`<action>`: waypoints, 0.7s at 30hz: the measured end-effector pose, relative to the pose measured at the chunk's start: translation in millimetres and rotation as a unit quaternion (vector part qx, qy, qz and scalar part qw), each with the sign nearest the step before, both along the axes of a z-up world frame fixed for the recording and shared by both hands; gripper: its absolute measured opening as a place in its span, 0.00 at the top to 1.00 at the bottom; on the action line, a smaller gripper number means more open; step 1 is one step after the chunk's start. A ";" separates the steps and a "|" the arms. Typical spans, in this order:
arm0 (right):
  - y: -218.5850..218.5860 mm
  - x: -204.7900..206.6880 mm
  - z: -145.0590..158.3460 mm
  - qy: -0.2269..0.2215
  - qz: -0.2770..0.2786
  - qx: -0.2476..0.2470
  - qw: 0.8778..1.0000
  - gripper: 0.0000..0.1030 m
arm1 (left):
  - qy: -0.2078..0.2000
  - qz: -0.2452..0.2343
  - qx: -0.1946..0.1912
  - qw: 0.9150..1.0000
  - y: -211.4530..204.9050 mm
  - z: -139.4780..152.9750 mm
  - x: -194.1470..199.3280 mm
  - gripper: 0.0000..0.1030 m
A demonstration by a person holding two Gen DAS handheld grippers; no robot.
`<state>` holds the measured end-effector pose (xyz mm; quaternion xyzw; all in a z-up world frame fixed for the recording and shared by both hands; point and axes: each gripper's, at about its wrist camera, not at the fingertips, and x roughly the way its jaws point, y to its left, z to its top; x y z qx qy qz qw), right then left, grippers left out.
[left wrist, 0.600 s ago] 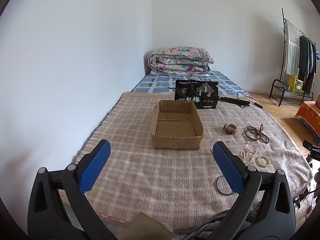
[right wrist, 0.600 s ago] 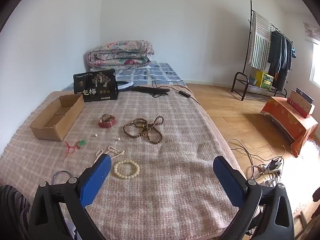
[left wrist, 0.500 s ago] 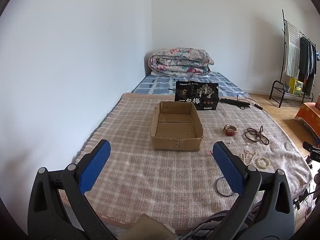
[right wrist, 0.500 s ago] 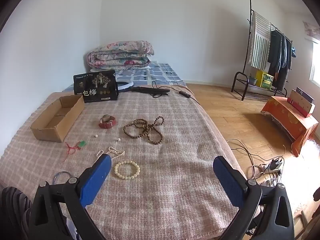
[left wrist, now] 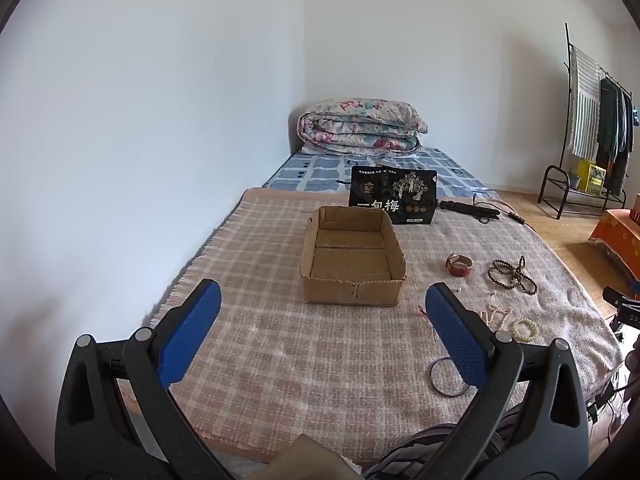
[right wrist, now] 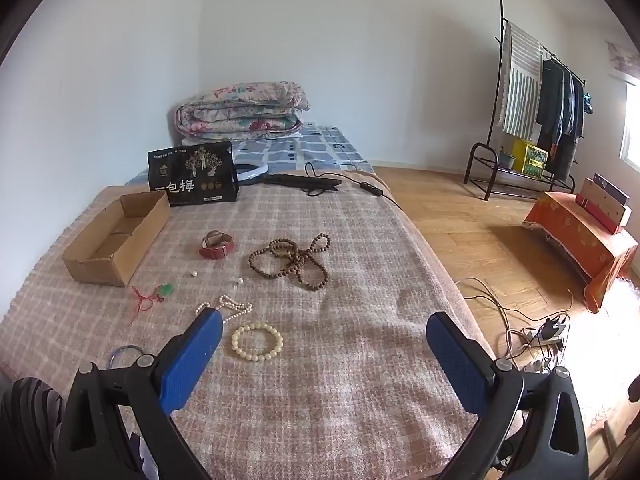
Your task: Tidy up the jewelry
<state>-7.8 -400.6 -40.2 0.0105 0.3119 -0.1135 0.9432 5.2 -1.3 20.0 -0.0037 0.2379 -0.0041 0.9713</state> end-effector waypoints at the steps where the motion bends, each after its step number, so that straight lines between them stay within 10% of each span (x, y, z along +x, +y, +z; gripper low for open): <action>1: 0.5 0.2 0.1 0.000 0.000 0.000 1.000 0.00 | -0.001 0.000 0.000 1.000 -0.3 1.7 0.6 0.00; 21: 4.3 0.5 0.1 -0.001 0.003 0.008 1.000 0.00 | -0.007 0.002 0.000 1.000 -1.2 5.8 0.9 0.00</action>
